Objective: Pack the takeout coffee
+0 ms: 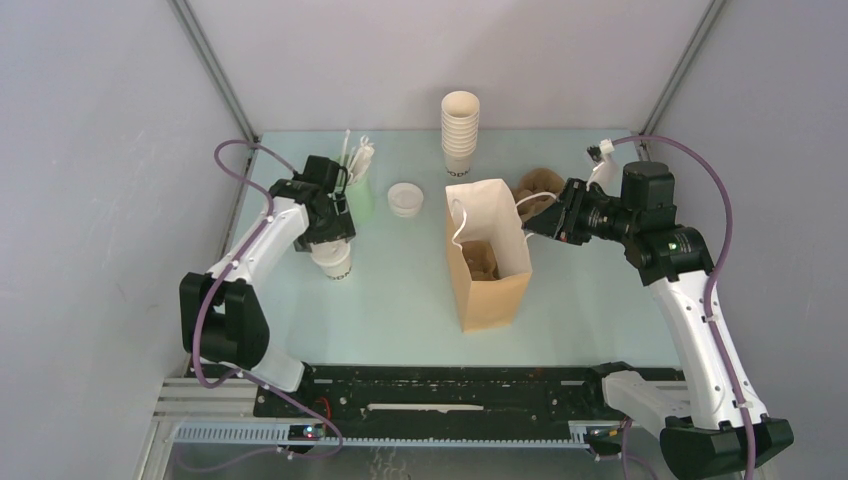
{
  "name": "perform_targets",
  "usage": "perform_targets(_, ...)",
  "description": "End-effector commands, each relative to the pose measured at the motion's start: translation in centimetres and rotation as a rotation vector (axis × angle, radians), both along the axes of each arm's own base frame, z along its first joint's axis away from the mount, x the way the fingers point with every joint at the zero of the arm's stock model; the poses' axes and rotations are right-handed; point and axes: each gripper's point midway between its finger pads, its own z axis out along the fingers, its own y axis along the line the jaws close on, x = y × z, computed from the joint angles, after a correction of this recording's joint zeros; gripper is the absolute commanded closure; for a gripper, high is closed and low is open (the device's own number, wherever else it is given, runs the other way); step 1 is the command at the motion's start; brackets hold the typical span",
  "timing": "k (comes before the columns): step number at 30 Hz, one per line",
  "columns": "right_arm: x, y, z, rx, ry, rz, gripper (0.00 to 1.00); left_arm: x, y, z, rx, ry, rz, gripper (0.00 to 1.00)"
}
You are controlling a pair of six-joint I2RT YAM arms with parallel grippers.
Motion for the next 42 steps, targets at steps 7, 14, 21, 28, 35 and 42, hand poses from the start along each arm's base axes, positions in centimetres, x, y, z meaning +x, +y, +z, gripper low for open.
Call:
perform_targets(7,0.3,0.0,2.0,0.016,-0.064,0.001,0.6,-0.4,0.4,-0.4,0.016,0.005,-0.012,0.27)
perform_targets(14,0.6,-0.3,2.6,0.028,-0.066,-0.021,0.47,-0.9,0.3,1.2,-0.007,-0.032,-0.012,0.32)
perform_targets(21,0.8,-0.7,2.5,0.017,-0.057,-0.048,0.46,-1.9,0.1,2.6,-0.033,-0.066,-0.017,0.34)
perform_targets(28,0.9,-0.8,2.6,0.024,-0.05,-0.062,0.5,-3.0,-0.7,4.0,-0.059,-0.088,-0.046,0.37)
perform_targets(35,1.3,-0.8,3.0,0.03,-0.061,-0.077,0.53,-4.8,-2.4,7.3,-0.102,-0.141,-0.089,0.4)
perform_targets(42,1.2,-0.8,3.2,0.028,-0.068,-0.073,0.58,-7.0,-4.3,11.7,-0.158,-0.218,-0.163,0.41)
